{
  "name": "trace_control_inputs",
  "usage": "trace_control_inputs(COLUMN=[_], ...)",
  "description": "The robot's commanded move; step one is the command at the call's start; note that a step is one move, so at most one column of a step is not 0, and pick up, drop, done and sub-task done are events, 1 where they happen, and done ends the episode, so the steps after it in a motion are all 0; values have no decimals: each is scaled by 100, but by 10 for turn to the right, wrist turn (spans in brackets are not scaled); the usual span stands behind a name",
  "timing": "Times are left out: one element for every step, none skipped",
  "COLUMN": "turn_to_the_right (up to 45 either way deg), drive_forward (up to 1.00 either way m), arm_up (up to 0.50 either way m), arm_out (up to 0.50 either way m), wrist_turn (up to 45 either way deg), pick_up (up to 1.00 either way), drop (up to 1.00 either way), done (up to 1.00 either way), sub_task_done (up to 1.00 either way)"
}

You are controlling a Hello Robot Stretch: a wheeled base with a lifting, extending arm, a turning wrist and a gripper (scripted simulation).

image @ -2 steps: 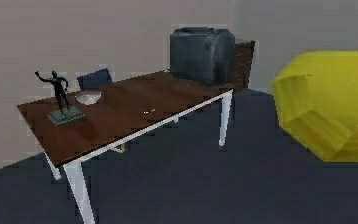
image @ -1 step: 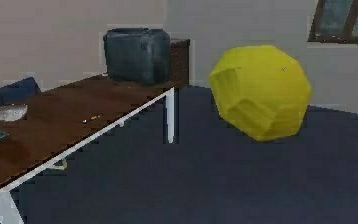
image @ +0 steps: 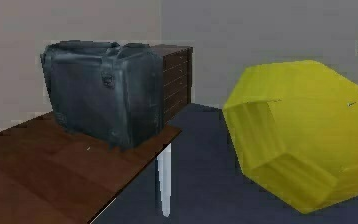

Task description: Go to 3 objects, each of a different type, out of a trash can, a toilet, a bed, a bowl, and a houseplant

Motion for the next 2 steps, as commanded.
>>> trace_control_inputs(turn_to_the_right=[150, 0], drive_forward=[0, 10], arm_up=[0, 0], arm_out=[0, 0], wrist_turn=[0, 0], pick_up=[0, 0], drop=[0, 0], done=[0, 0], sub_task_done=[0, 0])
